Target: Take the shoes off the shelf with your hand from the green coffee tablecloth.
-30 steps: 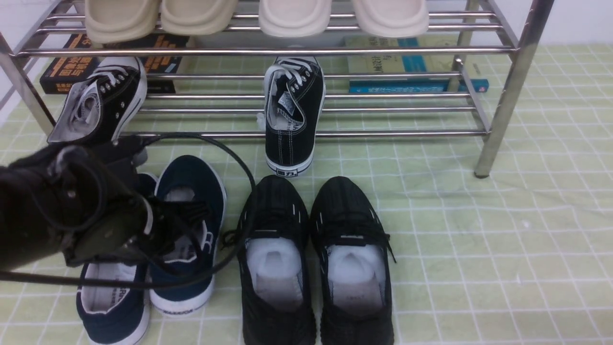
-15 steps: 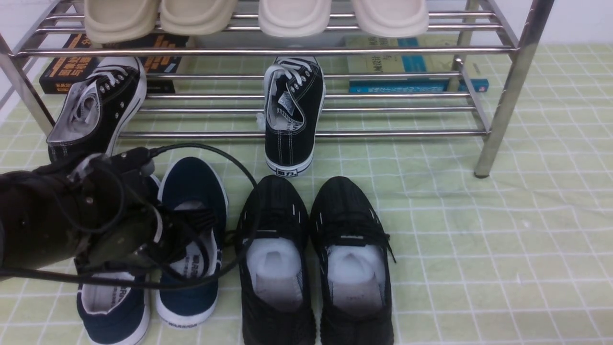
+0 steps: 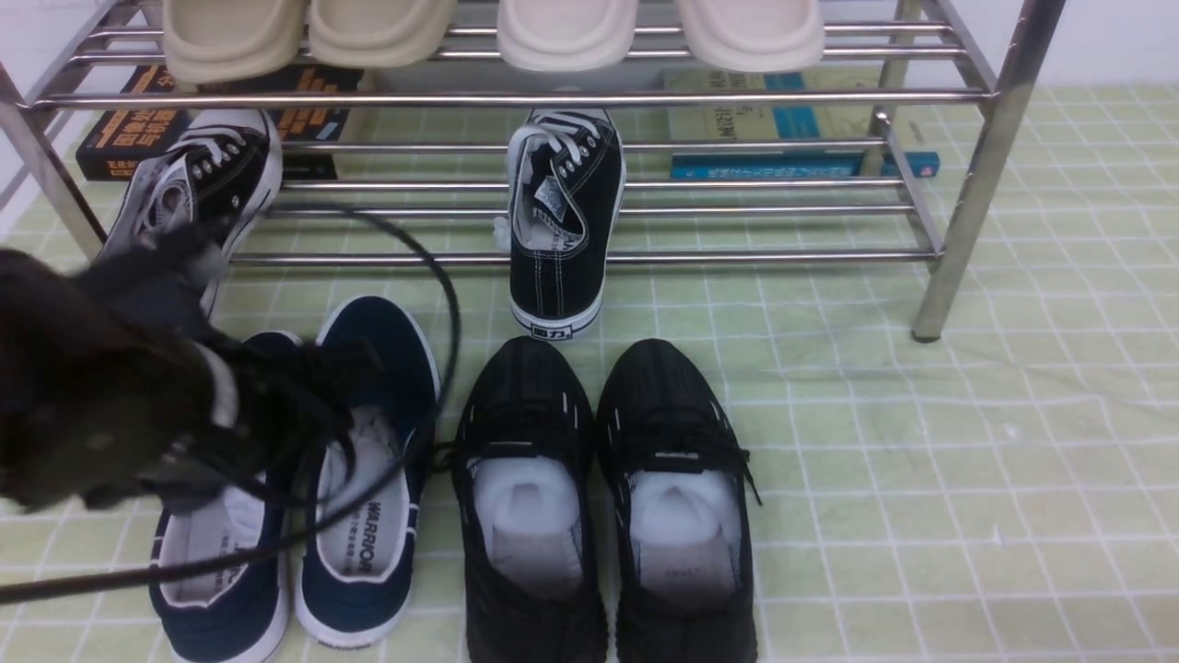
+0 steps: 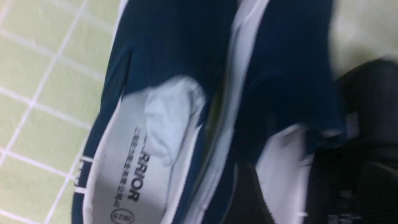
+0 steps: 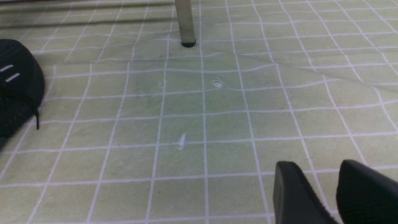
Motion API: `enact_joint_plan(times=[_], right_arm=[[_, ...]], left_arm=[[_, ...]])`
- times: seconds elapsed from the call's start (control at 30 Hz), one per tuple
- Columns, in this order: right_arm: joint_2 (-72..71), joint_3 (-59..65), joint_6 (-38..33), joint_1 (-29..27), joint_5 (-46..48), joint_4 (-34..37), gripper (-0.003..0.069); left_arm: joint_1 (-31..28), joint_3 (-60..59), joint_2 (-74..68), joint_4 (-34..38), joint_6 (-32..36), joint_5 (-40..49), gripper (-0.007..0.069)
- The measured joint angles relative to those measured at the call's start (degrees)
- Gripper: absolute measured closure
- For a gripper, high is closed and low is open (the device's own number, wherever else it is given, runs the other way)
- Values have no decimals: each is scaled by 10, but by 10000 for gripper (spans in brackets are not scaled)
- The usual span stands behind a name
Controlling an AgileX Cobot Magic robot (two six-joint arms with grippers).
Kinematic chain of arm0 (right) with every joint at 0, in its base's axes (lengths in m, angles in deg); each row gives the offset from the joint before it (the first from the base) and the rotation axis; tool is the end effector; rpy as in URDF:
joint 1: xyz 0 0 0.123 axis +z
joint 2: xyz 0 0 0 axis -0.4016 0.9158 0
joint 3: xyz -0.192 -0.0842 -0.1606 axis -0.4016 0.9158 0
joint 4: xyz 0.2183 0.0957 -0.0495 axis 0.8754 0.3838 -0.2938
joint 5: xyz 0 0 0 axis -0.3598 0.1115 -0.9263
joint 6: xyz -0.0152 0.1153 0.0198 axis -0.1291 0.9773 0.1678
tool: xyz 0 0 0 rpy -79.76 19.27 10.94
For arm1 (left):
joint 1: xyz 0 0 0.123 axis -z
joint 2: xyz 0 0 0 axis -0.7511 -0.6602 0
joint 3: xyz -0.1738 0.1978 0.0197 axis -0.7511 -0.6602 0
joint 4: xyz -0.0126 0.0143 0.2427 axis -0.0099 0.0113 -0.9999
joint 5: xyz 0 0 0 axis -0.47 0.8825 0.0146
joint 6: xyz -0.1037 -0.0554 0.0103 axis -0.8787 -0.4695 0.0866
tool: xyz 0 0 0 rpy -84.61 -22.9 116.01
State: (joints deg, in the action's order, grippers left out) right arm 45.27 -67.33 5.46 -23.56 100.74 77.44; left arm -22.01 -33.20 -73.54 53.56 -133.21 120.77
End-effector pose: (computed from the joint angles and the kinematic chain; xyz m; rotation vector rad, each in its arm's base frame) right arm 0.0900 0.0015 0.1660 0.0986 1.8841 0.0912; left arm 0.2396 -0.0901 0.2402 -0.5132 2.3938 -0.2876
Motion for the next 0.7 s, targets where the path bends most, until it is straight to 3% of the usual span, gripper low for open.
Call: enact_joint_plan(times=[0.07,0.17,0.2,0.27,0.33,0.53,0.7], right_arm=[[0,0,0,0,0,0,420],[0,0,0,0,0,0,420],[0,0,0,0,0,0,420],[0,0,0,0,0,0,420],[0,0,0,0,0,0,420],[0,0,0,0,0,0,420],[0,0,0,0,0,0,420]], left_arm=[[0,9,23,1,7,8,165],[0,41,65,1,40,24,303],[0,43,66,1,44,25,315],[0,67,68,1,80,26,490],[0,77,53,0,100,26,585],[0,79,-34,2,111,27,620],[0,79,-96,0,127,14,493]])
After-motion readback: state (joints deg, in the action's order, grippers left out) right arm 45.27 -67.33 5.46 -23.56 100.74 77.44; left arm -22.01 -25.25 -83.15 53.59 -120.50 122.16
